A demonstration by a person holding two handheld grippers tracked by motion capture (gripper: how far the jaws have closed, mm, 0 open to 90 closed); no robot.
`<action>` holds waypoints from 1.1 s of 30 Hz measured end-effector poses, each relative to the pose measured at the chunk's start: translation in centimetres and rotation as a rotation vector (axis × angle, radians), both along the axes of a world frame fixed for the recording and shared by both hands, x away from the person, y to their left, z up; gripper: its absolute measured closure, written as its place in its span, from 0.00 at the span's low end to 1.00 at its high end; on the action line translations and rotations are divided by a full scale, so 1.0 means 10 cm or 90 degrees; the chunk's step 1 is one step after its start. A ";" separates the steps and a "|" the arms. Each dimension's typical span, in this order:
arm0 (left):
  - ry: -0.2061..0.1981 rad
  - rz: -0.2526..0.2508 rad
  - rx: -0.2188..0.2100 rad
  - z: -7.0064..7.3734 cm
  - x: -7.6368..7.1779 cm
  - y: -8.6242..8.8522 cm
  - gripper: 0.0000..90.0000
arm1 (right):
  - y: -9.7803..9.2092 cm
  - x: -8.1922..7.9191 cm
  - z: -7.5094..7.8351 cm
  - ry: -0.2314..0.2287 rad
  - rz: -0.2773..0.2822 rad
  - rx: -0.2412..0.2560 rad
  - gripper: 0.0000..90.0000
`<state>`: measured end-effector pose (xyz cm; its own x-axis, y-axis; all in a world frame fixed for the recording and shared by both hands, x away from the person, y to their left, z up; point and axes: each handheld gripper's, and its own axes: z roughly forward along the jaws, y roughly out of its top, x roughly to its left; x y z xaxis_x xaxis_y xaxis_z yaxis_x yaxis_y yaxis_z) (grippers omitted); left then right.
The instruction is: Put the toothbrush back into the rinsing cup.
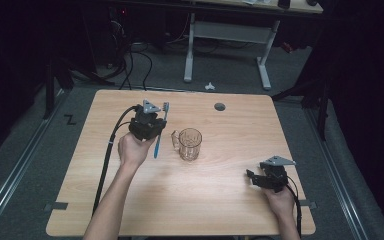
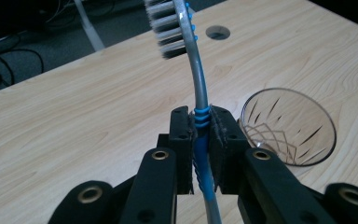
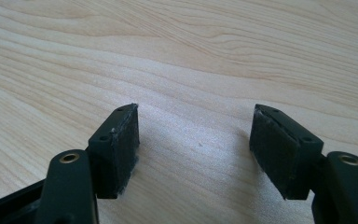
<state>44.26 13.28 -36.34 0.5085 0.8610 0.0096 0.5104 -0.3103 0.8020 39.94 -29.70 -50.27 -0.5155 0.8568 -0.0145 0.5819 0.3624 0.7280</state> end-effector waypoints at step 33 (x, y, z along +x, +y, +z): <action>-0.105 0.009 -0.041 0.14 0.25 -0.27 0.89 | 0.00 0.00 0.00 -0.001 0.001 0.001 0.37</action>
<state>46.73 10.56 -34.93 0.4931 0.8692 0.0366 0.3743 -0.2499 0.8930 39.96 -29.72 -50.28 -0.5164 0.8563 -0.0132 0.5809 0.3616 0.7293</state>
